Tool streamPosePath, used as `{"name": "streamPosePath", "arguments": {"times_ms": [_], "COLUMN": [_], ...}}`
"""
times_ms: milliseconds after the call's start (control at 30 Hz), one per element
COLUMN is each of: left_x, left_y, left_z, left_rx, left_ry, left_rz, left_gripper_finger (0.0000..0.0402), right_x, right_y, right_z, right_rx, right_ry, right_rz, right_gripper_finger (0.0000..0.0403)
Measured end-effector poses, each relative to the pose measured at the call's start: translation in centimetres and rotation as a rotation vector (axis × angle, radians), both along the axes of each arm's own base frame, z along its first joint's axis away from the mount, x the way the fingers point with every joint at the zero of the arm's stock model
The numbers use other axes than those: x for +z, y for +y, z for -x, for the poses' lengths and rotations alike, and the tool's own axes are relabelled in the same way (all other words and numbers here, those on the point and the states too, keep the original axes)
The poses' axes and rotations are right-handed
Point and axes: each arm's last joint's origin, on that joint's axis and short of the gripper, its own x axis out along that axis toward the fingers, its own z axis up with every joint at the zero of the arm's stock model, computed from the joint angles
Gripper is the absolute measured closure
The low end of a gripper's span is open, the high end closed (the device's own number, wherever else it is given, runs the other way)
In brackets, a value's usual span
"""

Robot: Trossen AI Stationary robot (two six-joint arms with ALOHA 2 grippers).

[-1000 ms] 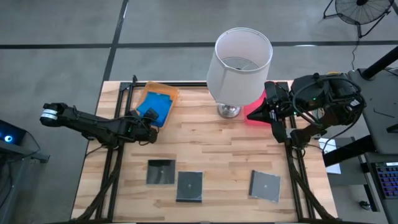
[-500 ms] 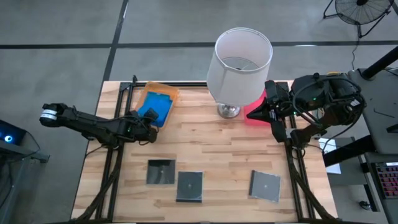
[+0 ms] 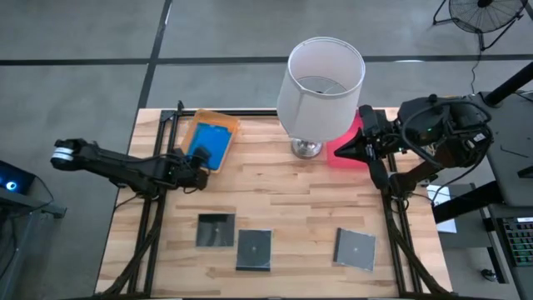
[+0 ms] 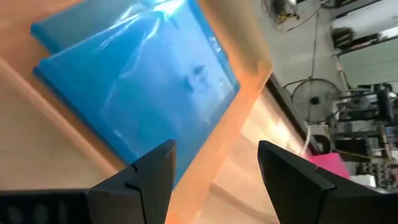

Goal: Pick & place jewel cases by type
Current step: Put the blue cd case into the orange bin

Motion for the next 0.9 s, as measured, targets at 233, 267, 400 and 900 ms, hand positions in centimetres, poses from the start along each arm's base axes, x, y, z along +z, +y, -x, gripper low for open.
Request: {"name": "streamPosePath", "arguments": {"times_ms": [233,267,400,900], "left_x": [3.9,4.7,8.8,16.2], "left_y": [0.1,0.1,-0.2,-0.8], "left_z": [-0.2,-0.4,-1.6,-2.6], "left_rx": [-0.053,-0.082,-0.231,-0.647], "left_ry": [-0.078,-0.086,-0.106,0.045], "left_rz": [-0.106,-0.129,-0.274,-0.563], "left_gripper_finger": [0.0193,0.0193,0.0193,0.0193], "right_x": [0.0,0.0,-0.2,-1.2], "right_y": [0.0,0.0,0.1,0.5], "right_z": [0.1,0.0,-0.2,-2.1], "right_rx": [0.002,0.003,0.01,0.005], "right_ry": [0.0,0.001,0.012,0.041], "right_rz": [0.004,0.004,0.017,0.014], "right_gripper_finger": [0.0394,0.0394,0.0394,0.0394]}}
